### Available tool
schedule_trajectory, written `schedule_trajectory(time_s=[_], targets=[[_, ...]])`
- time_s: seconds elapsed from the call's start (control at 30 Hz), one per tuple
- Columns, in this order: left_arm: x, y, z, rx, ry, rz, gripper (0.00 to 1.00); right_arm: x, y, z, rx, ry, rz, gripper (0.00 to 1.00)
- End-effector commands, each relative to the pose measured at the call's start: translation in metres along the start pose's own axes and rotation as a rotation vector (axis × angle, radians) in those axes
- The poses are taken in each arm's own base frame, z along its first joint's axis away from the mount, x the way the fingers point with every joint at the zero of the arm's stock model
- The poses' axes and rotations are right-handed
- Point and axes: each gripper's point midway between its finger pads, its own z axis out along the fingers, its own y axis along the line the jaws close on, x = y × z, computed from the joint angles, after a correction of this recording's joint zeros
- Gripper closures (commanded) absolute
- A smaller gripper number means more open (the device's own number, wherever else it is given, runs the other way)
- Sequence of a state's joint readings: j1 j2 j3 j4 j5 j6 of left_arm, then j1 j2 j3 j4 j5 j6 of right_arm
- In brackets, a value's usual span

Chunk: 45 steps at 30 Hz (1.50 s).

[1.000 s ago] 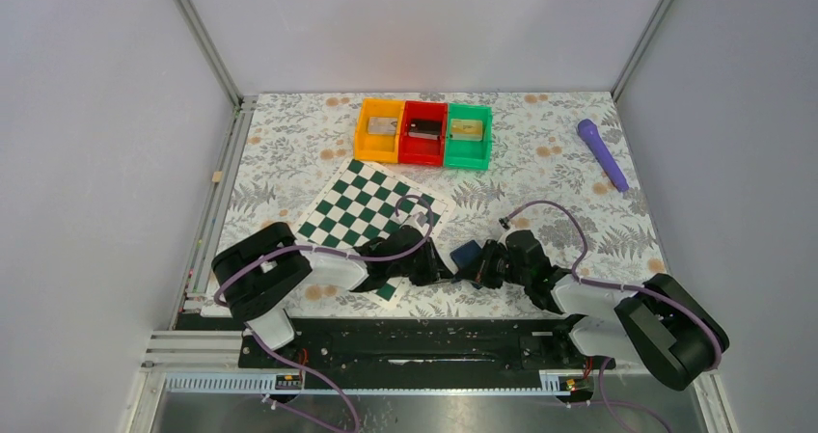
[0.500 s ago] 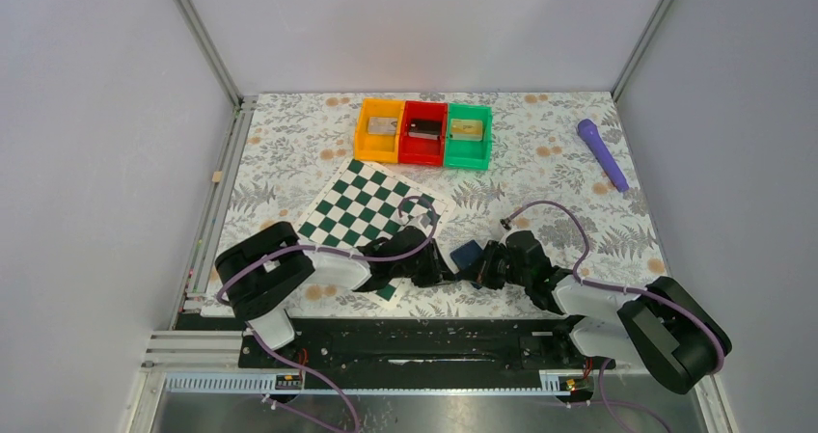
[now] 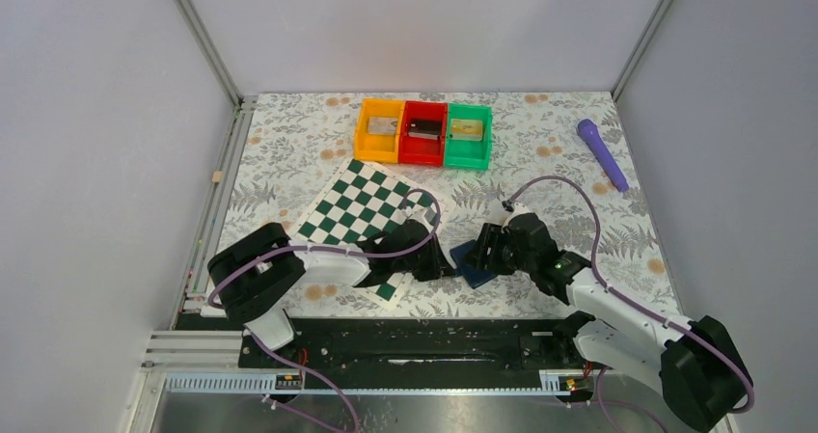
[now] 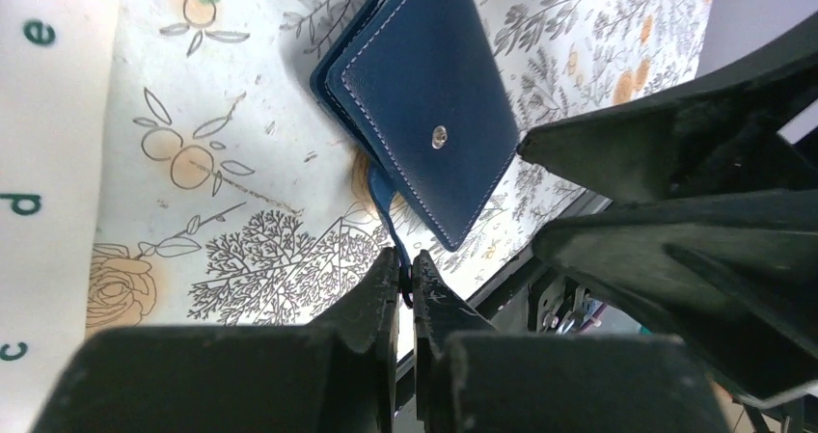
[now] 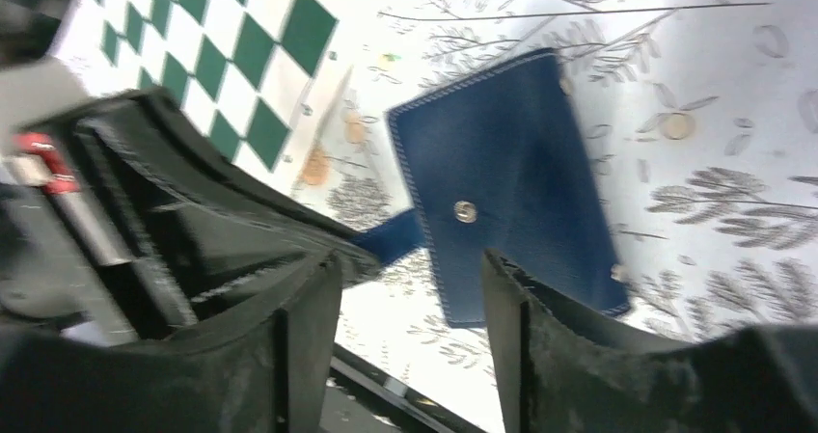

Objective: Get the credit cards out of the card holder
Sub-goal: Open the card holder at the center of the board.

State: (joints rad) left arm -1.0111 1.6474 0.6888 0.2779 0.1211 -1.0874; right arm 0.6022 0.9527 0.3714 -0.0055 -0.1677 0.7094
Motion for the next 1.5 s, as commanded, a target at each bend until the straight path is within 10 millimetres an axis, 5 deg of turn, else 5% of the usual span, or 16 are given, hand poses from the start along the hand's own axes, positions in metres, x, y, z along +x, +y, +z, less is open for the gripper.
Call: schedule_trajectory(time_s=[0.0, 0.17, 0.37, 0.73, 1.2, 1.47], targets=[[-0.024, -0.028, -0.012, 0.113, -0.063, 0.034, 1.0, 0.007, -0.028, -0.009, 0.18, 0.069, -0.113, 0.33], [-0.025, -0.029, -0.012, 0.131, -0.047, 0.036, 1.0, 0.009, -0.023, -0.005, 0.22, 0.069, -0.182, 0.18], [-0.025, -0.024, -0.013, 0.119, -0.043, 0.034, 1.0, 0.014, -0.027, 0.003, 0.292, 0.074, -0.253, 0.14], [-0.024, -0.027, -0.013, 0.131, -0.03, 0.038, 1.0, 0.002, -0.026, 0.003, 0.43, 0.038, -0.371, 0.19], [-0.023, -0.023, -0.013, 0.127, -0.023, 0.039, 1.0, 0.013, -0.034, 0.009, 0.515, 0.093, -0.445, 0.17], [-0.018, -0.018, -0.013, 0.126, -0.013, 0.044, 1.0, -0.005, -0.032, 0.0, 0.554, 0.01, -0.44, 0.29]])
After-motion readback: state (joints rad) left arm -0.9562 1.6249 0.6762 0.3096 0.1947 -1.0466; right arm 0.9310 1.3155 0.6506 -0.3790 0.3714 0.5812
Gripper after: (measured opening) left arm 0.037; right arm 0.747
